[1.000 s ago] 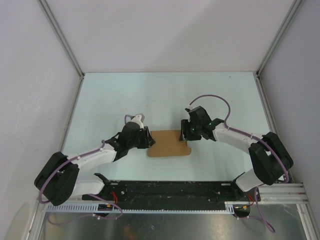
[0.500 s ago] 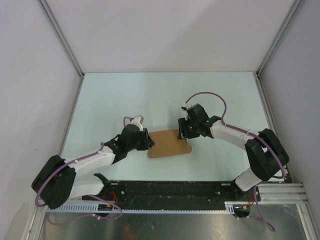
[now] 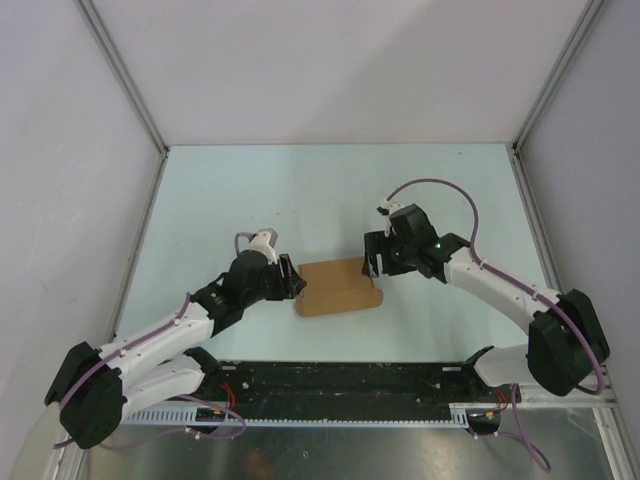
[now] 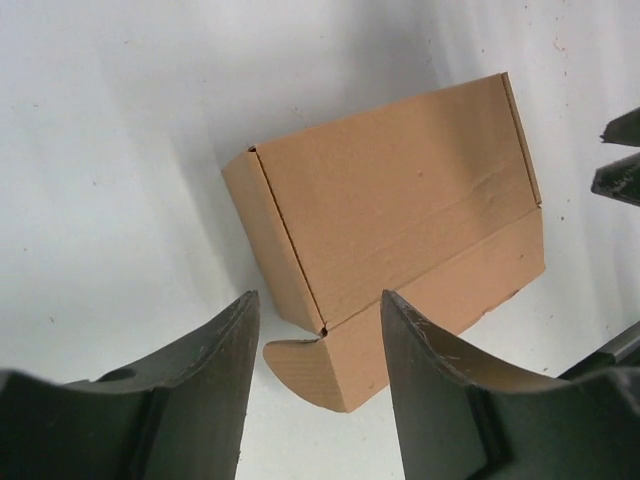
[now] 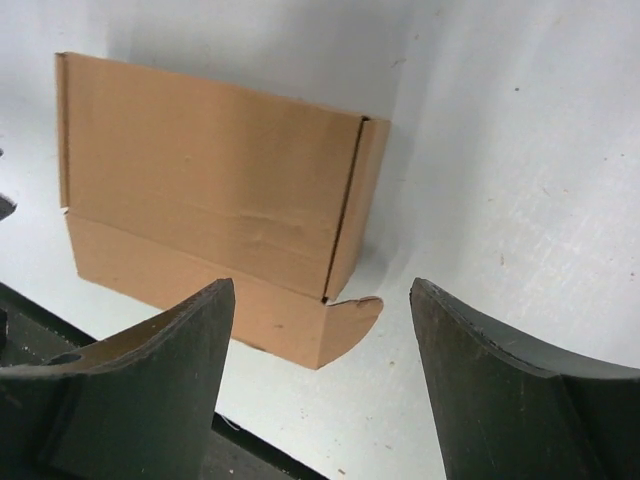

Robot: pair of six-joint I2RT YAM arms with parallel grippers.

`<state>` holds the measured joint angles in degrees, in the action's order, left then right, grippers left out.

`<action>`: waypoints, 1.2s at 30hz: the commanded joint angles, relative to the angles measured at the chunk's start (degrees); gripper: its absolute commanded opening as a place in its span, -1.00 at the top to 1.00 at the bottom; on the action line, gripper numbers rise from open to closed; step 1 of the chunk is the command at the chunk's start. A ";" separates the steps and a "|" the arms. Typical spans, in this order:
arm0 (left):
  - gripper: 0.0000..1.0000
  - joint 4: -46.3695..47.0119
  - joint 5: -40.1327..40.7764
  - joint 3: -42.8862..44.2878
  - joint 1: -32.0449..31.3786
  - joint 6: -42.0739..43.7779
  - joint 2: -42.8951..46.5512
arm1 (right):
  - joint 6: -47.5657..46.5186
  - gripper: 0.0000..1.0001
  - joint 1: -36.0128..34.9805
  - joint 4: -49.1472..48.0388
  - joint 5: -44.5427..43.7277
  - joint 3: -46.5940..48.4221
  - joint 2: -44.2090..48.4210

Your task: Fold the paper box

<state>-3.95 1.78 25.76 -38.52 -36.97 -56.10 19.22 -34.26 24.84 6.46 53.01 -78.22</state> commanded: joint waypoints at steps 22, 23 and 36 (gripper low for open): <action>0.06 -1.33 0.59 23.46 -6.12 19.66 -28.80 | 6.97 -0.50 -5.64 -8.41 -3.29 -12.41 8.52; 0.06 -1.42 0.68 23.29 -6.21 19.66 -29.15 | 7.14 -0.50 -5.82 -8.40 -3.38 -12.50 8.08; 0.07 -1.42 1.12 22.93 -6.65 19.31 -30.12 | 9.52 -0.46 -6.70 -14.99 -2.24 -15.57 4.04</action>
<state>-5.91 2.26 47.81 -44.84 -18.90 -85.86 27.38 -40.71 14.74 3.92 38.33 -73.14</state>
